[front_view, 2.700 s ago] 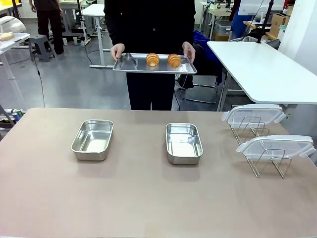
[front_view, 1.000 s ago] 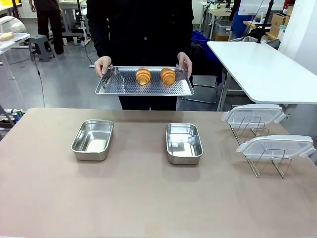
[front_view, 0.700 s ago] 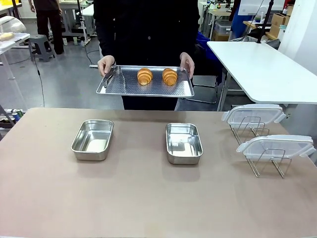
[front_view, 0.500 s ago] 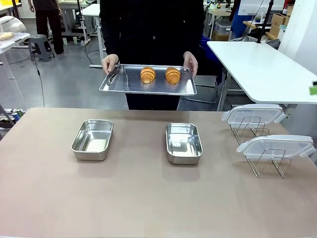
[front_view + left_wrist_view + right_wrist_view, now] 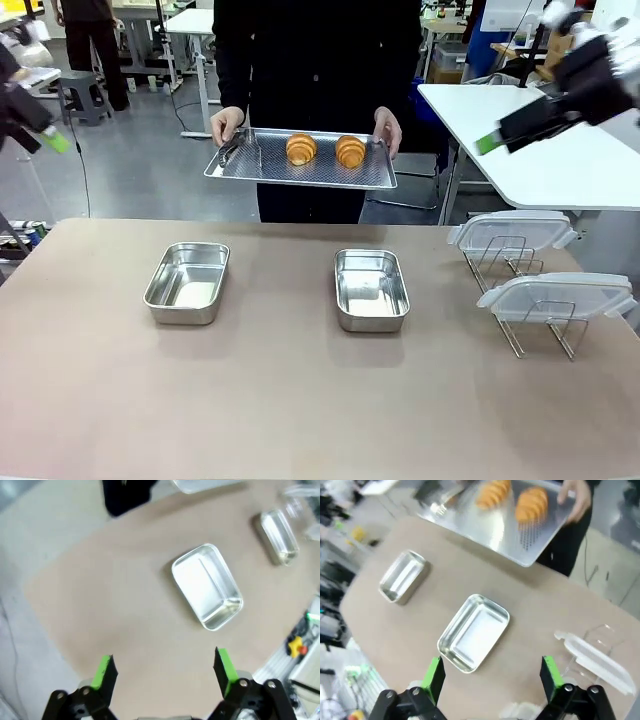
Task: Place the bread in airtight containers.
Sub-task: Lift both Airtight Container.
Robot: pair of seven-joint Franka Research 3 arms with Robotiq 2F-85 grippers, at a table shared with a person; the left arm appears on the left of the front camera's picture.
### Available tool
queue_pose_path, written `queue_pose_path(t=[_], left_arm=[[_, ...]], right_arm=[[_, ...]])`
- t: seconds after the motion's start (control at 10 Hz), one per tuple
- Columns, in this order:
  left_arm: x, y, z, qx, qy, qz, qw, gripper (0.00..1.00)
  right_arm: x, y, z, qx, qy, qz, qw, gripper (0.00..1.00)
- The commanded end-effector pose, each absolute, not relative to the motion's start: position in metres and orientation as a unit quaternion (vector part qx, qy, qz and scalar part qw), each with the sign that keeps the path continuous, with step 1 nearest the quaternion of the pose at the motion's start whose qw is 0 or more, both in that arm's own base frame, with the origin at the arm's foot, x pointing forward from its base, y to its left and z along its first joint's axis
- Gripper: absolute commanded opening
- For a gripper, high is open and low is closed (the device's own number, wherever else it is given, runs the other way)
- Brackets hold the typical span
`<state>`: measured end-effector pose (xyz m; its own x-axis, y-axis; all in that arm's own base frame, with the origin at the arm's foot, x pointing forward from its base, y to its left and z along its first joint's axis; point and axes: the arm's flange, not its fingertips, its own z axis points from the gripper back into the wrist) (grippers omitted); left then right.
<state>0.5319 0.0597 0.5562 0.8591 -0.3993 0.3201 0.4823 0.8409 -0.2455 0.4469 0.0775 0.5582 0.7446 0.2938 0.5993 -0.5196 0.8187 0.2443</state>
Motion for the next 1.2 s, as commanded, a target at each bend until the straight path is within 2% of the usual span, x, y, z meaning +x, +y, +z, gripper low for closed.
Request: queue_pose_path(t=[0.0, 0.1, 0.2, 0.3, 0.4, 0.7, 0.8, 1.1], left_arm=[[0.536, 0.052, 0.545, -0.162, -0.093, -0.138, 0.973, 1.00], [0.534, 0.053, 0.536, -0.129, -0.104, -0.076, 0.983, 1.00], [0.527, 0.056, 0.531, -0.141, -0.124, -0.054, 0.981, 1.00], [0.518, 0.058, 0.528, -0.157, -0.121, -0.075, 0.977, 1.00], [0.542, 0.057, 0.531, -0.145, -0.103, -0.086, 0.980, 1.00], [0.537, 0.059, 0.528, -0.146, -0.106, -0.073, 0.981, 1.00], [0.552, 0.024, 0.515, -0.111, -0.079, -0.067, 0.988, 1.00], [0.572, -0.039, 0.476, -0.089, -0.043, -0.020, 0.995, 1.00]], right_arm=[[0.458, 0.104, 0.550, 0.166, -0.227, 0.154, 0.947, 1.00], [0.457, 0.119, 0.537, 0.110, -0.232, 0.115, 0.960, 1.00], [0.459, 0.119, 0.534, 0.135, -0.222, 0.116, 0.959, 1.00], [0.454, 0.102, 0.541, 0.187, -0.205, 0.136, 0.951, 1.00], [0.457, 0.120, 0.530, 0.133, -0.233, 0.137, 0.954, 1.00], [0.457, 0.116, 0.529, 0.143, -0.221, 0.135, 0.955, 1.00], [0.458, 0.152, 0.518, 0.115, -0.205, 0.127, 0.964, 1.00], [0.477, 0.215, 0.484, 0.048, -0.139, 0.064, 0.987, 1.00]])
